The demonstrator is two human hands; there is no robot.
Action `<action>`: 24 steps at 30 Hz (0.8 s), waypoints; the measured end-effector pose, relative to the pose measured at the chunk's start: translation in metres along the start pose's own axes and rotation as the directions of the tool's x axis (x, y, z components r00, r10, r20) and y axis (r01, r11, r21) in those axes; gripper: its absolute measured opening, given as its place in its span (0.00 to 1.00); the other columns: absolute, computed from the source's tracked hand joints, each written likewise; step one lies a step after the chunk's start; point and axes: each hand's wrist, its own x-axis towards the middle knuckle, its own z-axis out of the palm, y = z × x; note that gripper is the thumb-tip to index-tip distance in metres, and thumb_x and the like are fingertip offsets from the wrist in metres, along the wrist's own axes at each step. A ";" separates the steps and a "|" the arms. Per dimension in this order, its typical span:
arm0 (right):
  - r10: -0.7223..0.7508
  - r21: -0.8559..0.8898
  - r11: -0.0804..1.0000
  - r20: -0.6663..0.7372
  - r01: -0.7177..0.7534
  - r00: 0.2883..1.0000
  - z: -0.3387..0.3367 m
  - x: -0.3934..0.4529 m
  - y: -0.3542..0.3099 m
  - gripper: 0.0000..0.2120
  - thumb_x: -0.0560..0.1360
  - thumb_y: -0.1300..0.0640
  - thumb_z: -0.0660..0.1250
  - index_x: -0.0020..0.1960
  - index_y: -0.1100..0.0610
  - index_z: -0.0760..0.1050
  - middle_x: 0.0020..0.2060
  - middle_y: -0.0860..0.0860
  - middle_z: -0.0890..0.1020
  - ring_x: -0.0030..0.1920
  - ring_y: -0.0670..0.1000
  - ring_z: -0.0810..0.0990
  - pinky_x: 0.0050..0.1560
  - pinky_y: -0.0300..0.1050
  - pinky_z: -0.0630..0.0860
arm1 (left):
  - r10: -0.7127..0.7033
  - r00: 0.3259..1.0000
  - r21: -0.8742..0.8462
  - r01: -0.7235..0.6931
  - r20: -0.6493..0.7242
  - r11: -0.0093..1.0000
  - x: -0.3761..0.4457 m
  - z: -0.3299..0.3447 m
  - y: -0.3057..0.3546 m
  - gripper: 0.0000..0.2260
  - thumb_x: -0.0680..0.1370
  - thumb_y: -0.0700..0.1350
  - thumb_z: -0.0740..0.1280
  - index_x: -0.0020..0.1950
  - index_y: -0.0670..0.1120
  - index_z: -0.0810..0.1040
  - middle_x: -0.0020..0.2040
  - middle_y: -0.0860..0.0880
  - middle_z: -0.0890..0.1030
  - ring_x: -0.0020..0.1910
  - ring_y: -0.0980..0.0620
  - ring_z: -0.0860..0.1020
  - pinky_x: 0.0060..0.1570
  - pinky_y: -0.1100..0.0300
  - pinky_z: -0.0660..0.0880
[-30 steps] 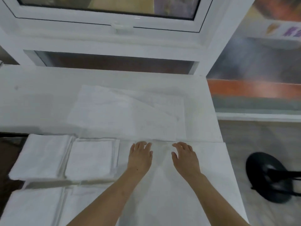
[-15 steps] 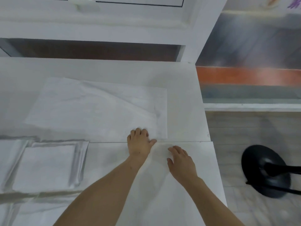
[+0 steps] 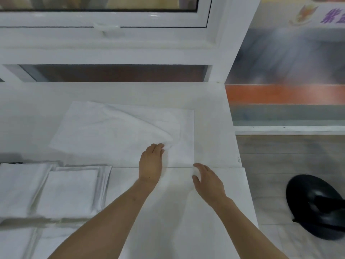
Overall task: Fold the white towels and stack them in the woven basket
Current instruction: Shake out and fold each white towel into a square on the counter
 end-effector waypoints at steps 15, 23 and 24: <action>-0.199 0.282 0.926 -0.204 0.252 0.959 -0.064 -0.058 -0.188 0.21 0.80 0.44 0.70 0.71 0.45 0.71 0.68 0.40 0.77 0.68 0.44 0.75 0.71 0.50 0.72 | 0.318 0.937 -0.245 -0.344 -0.142 0.906 0.015 -0.277 0.049 0.10 0.82 0.37 0.63 0.62 0.44 0.76 0.60 0.47 0.73 0.54 0.52 0.73 0.57 0.59 0.74; -0.153 0.586 0.725 -0.376 0.362 0.914 -0.103 -0.184 -0.224 0.13 0.82 0.63 0.61 0.58 0.48 0.79 0.51 0.39 0.84 0.52 0.43 0.82 0.55 0.42 0.80 | 0.474 0.867 -0.248 -0.498 -0.154 0.831 -0.009 -0.376 0.079 0.11 0.86 0.47 0.57 0.62 0.47 0.77 0.55 0.55 0.68 0.51 0.60 0.70 0.53 0.73 0.65; -0.146 0.596 0.711 -0.394 0.373 0.908 -0.109 -0.199 -0.224 0.14 0.83 0.64 0.60 0.57 0.48 0.79 0.50 0.40 0.84 0.52 0.43 0.82 0.53 0.40 0.80 | 0.482 0.864 -0.263 -0.504 -0.147 0.823 -0.012 -0.383 0.086 0.11 0.86 0.48 0.57 0.62 0.47 0.77 0.55 0.55 0.68 0.50 0.61 0.70 0.51 0.73 0.65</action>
